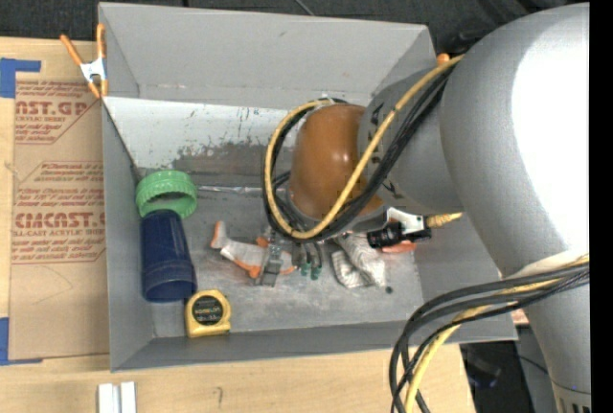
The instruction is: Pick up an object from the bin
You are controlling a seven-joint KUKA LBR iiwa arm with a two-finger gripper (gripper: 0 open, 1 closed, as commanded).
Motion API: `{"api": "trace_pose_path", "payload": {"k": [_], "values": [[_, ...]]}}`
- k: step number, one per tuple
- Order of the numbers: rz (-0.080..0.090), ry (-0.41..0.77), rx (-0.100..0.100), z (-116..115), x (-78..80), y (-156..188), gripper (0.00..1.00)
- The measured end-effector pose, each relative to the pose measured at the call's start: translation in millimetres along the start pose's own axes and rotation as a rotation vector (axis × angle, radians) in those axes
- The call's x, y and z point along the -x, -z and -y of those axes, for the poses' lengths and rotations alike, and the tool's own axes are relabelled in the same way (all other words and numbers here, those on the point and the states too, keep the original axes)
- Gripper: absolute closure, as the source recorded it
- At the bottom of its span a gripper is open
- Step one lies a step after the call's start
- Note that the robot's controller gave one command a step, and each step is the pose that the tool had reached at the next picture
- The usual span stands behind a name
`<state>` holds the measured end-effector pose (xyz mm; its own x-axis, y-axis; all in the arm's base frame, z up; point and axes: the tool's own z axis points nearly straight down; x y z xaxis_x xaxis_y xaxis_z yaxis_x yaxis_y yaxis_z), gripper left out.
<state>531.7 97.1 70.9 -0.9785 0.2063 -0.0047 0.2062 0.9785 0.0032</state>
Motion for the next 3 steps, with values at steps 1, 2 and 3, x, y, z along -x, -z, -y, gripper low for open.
{"api": "trace_pose_path", "payload": {"k": [1, 2, 3], "values": [[0.000, 0.000, 0.000, 0, 0.0, 0, 1.00], [-0.005, 0.000, -0.002, 0, -1.2, 3, 1.00], [-0.011, 0.000, -0.004, 1, -2.9, 21, 1.00]]}}
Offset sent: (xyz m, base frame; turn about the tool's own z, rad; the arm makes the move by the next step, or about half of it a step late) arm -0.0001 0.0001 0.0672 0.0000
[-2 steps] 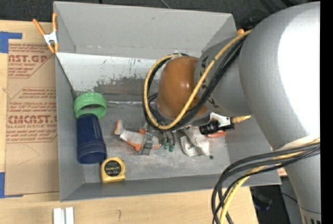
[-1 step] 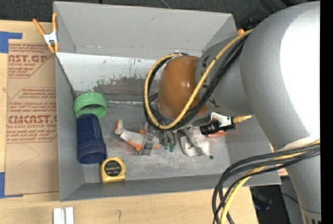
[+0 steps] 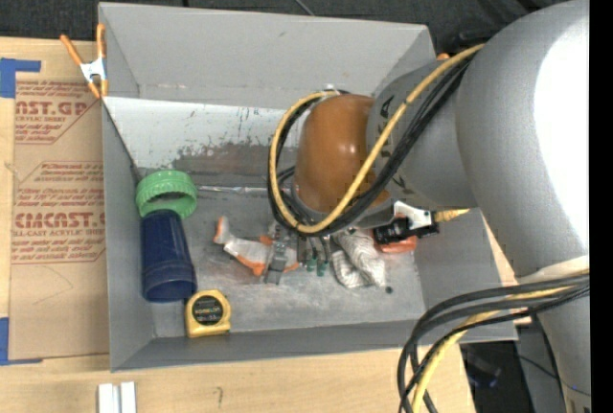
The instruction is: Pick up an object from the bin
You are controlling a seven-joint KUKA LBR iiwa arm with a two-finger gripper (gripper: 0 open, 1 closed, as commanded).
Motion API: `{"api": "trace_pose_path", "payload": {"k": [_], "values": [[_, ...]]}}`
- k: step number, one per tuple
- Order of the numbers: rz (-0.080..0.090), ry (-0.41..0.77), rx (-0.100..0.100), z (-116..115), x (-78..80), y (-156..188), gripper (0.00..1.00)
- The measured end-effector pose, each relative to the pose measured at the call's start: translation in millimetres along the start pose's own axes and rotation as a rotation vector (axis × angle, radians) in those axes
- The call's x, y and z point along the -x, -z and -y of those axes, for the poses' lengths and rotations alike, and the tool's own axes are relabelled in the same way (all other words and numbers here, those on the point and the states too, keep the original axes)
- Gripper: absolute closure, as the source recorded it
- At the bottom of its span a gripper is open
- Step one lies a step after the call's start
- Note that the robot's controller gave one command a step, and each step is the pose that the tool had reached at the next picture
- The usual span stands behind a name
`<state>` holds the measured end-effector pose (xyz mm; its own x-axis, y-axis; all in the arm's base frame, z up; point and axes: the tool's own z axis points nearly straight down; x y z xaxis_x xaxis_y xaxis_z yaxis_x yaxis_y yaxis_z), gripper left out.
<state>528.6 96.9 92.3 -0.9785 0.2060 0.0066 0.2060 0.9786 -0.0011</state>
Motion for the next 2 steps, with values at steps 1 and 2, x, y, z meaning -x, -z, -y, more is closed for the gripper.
{"api": "trace_pose_path", "payload": {"k": [1, 2], "values": [[0.008, 0.000, 0.003, -1, 2.0, 14, 1.00], [0.001, 0.000, 0.000, 0, 0.0, 26, 1.00]]}}
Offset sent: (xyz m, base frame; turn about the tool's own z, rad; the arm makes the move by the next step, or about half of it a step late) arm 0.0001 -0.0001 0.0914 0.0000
